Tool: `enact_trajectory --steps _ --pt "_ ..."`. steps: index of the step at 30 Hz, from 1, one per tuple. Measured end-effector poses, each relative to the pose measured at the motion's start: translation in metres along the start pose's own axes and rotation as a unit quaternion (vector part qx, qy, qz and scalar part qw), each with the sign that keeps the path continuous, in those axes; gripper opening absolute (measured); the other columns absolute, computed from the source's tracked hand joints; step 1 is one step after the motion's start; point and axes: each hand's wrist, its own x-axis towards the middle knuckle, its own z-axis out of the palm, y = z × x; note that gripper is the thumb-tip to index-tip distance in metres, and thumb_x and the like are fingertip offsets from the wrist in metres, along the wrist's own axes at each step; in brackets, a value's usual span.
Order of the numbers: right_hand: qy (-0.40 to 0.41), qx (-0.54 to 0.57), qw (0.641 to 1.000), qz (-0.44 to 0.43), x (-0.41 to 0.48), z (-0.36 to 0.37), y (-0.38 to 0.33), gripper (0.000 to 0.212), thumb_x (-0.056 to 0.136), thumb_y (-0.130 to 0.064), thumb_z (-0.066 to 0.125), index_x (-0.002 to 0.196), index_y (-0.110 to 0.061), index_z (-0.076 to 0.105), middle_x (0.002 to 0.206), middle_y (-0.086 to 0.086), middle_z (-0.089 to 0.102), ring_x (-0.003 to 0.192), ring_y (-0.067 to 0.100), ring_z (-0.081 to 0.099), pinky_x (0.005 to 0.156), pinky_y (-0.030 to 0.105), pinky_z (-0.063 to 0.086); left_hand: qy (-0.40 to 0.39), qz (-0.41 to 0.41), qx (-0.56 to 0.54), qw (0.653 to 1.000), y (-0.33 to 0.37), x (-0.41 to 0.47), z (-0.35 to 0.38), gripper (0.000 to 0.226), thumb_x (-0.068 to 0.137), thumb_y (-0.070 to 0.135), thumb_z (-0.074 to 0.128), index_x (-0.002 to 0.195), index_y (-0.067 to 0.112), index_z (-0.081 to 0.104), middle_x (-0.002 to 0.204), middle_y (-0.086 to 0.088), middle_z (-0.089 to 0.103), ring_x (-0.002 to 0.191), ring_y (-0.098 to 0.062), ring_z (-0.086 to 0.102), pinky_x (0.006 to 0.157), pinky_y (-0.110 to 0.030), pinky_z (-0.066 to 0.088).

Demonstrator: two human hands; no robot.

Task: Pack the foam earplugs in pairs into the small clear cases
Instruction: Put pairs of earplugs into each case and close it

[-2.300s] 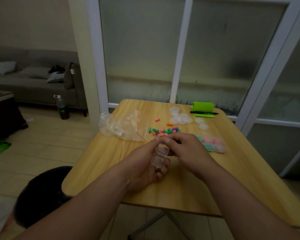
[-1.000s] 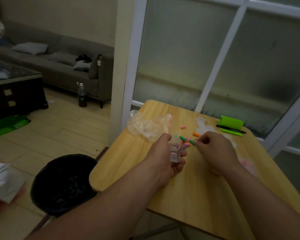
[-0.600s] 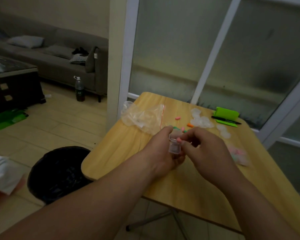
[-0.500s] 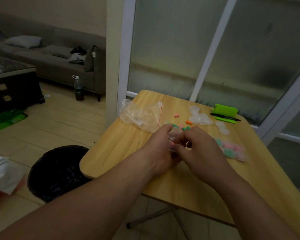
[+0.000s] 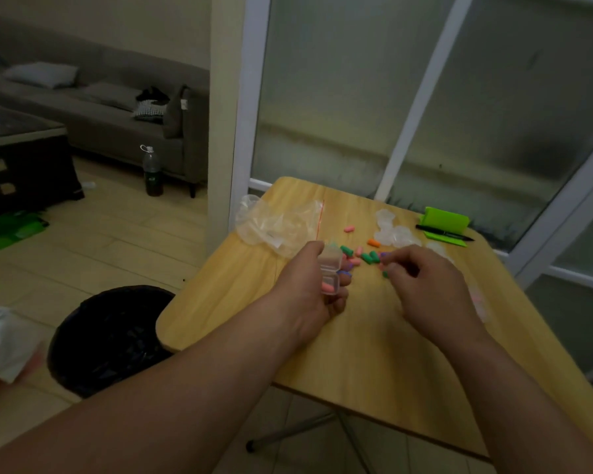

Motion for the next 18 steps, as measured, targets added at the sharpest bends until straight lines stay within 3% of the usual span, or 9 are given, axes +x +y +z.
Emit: enact_trajectory --steps 3,7,12,18 --pt "-0.018 -0.046 0.998 0.028 0.006 0.006 0.017 0.016 0.098 -0.018 0.065 0.106 -0.026 0.077 0.106 -0.008 0.072 0.092 0.009 0.062 0.071 0.028 0.046 0.031 0.007 -0.005 0.999 0.004 0.000 -0.004 0.051 0.106 0.047 0.042 0.109 0.005 0.069 0.066 -0.006 0.062 0.045 -0.012 0.045 0.051 -0.026 0.037" --pt "-0.045 -0.098 0.994 0.015 0.013 0.020 0.017 0.018 0.099 -0.018 0.064 0.111 -0.027 0.074 0.112 -0.006 0.071 0.100 0.012 0.063 0.083 0.034 0.051 0.056 0.013 -0.011 0.998 0.006 0.000 -0.007 0.053 0.106 0.049 0.043 0.112 0.003 0.069 0.063 -0.004 0.061 0.046 -0.012 0.044 0.050 -0.025 0.037" --pt "-0.072 -0.202 0.976 -0.028 0.036 0.037 0.007 0.021 0.098 -0.023 0.064 0.118 -0.029 0.071 0.114 -0.003 0.067 0.102 0.018 0.063 0.079 0.035 0.052 0.061 0.011 -0.013 0.998 0.009 -0.001 -0.011 0.053 0.106 0.049 0.042 0.113 0.004 0.069 0.072 -0.006 0.062 0.051 -0.012 0.044 0.051 -0.025 0.038" --pt "-0.090 -0.292 0.951 -0.039 0.062 0.051 0.005 0.021 0.098 -0.035 0.065 0.116 -0.032 0.075 0.111 -0.002 0.068 0.099 0.021 0.066 0.071 0.034 0.052 0.053 0.007 -0.025 0.998 0.013 0.000 -0.012 0.053 0.105 0.049 0.042 0.111 0.004 0.068 0.069 -0.005 0.060 0.050 -0.011 0.042 0.049 -0.025 0.035"
